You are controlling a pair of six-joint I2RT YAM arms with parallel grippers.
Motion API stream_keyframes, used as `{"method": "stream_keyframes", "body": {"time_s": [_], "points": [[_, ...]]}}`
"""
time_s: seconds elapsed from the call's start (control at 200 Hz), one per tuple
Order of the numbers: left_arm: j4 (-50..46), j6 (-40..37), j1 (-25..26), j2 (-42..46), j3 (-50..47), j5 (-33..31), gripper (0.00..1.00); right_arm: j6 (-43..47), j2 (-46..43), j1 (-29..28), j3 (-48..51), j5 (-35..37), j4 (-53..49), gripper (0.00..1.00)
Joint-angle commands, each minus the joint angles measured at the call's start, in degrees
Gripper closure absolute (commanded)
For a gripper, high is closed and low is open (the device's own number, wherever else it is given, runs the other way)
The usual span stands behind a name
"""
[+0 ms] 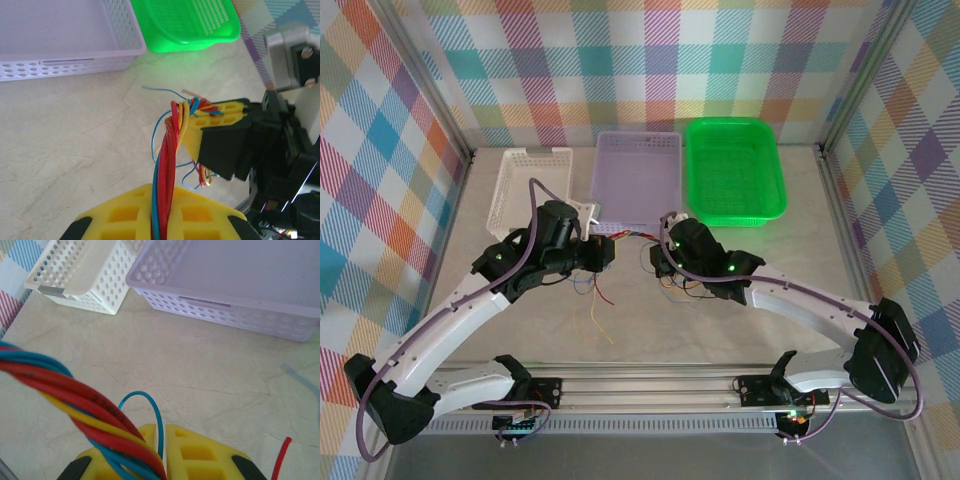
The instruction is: Untangle the cables
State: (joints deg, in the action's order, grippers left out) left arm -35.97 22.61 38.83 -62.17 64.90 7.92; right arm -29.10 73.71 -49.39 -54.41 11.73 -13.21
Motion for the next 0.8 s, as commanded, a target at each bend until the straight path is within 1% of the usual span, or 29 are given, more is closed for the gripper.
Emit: {"method": "stream_keyframes", "body": {"time_s": [0.0, 0.025, 0.11, 0.165, 0.17, 0.19, 0.24, 0.31, 0.38, 0.475, 0.585, 0.735, 0.795], "points": [[-5.0, -2.6, -0.6, 0.2, 2.7, -0.7, 1.00, -2.2, -2.3, 5.7, 1.5, 7.3, -10.9, 1.00], [-4.9, -2.6, -0.5, -0.1, 2.6, 0.5, 1.00, -1.9, -2.8, 6.1, 1.5, 6.7, -11.2, 0.99], [-3.7, -1.8, -0.5, -1.0, 2.0, 3.4, 1.00, 0.0, -4.4, 6.6, 1.6, 3.6, -10.5, 0.86], [-2.7, -0.2, -0.6, -1.4, 1.3, 3.7, 1.00, 0.2, -5.8, 6.6, 1.7, 2.2, -10.0, 0.69], [-2.5, -0.2, -0.6, -1.4, 1.2, 3.7, 1.00, 0.2, -5.8, 6.6, 1.7, 2.2, -10.0, 0.69], [-2.1, 0.4, -0.6, -1.5, 1.1, 3.8, 1.00, 0.3, -6.3, 6.6, 1.8, 1.5, -9.8, 0.63], [-0.9, 2.0, -0.6, -1.5, 0.5, 3.5, 1.00, 0.5, -7.6, 6.6, 2.3, -0.2, -8.9, 0.56], [1.3, 4.9, -0.6, -1.5, -0.4, 3.4, 1.00, 0.8, -9.6, 6.6, 3.3, -4.5, -7.2, 0.47], [3.3, 7.6, -0.6, -1.7, -1.2, 3.7, 1.00, 0.7, -12.4, 6.6, 5.2, -9.4, -4.3, 0.41], [5.6, 10.5, -0.6, -2.1, -2.0, 4.0, 1.00, -0.3, -16.7, 6.6, 7.5, -13.4, -0.9, 0.35], [7.0, 12.6, -0.6, -2.3, -2.6, 3.3, 1.00, -1.6, -20.0, 6.6, 8.8, -15.4, 0.6, 0.33], [10.3, 15.2, -0.6, -1.3, -4.2, 3.3, 1.00, -3.7, -20.5, 6.6, 9.2, -19.1, 2.5, 0.32], [12.0, 16.4, -0.6, -0.9, -5.1, 3.4, 1.00, -5.5, -19.7, 6.6, 10.1, -21.1, 4.9, 0.32]]}}
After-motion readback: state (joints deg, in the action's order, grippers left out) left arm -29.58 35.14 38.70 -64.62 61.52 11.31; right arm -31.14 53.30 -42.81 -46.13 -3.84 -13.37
